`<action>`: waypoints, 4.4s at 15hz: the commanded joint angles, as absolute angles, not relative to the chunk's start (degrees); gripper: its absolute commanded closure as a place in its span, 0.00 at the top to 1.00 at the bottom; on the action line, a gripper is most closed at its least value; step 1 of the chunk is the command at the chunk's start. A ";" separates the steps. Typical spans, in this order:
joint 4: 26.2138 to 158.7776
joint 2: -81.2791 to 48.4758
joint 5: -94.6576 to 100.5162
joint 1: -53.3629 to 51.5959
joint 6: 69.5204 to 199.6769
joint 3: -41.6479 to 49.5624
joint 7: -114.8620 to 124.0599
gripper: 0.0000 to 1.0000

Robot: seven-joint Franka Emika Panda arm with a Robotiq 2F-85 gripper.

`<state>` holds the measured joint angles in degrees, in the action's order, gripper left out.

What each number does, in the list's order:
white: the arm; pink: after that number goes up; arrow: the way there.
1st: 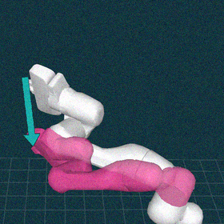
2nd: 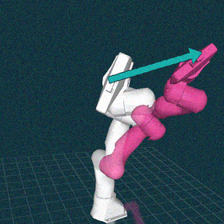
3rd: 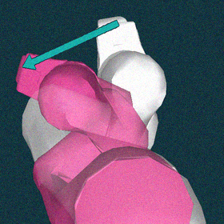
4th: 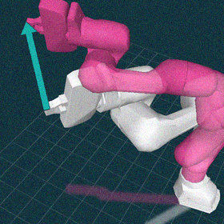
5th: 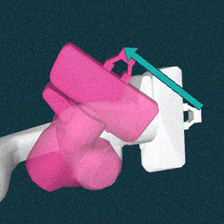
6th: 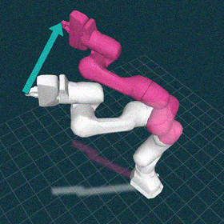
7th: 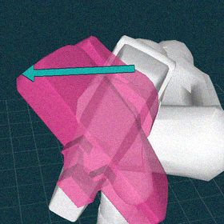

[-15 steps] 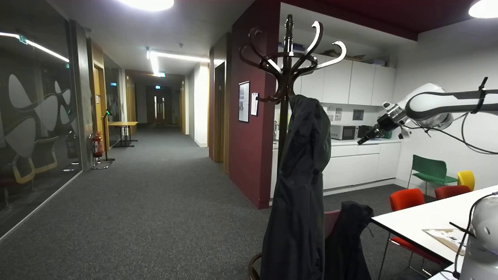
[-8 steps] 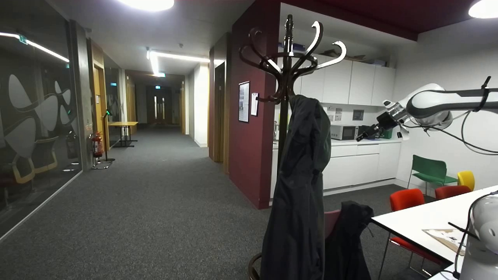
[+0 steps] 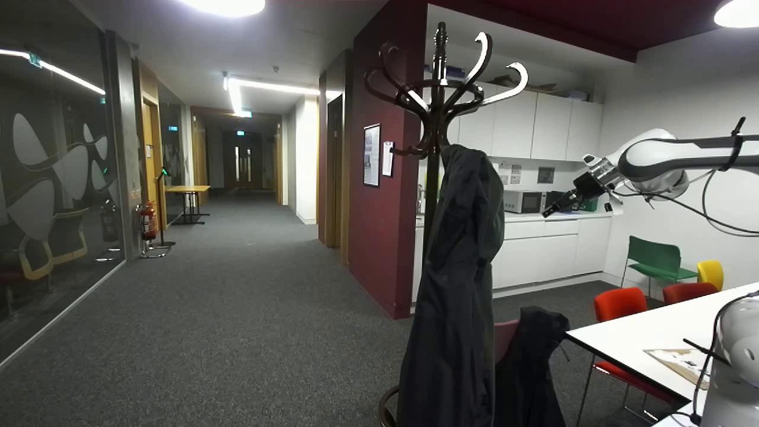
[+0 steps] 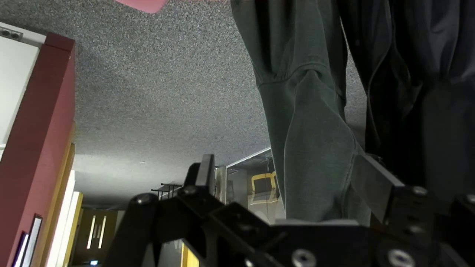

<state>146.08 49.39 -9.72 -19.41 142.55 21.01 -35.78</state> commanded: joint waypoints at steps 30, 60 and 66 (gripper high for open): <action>142.75 49.23 -15.04 -31.98 154.83 22.51 -35.93 1.00; 143.54 49.69 -12.52 -36.57 162.78 21.26 -41.45 1.00; 141.62 49.43 -13.19 -41.31 163.42 26.84 -47.24 1.00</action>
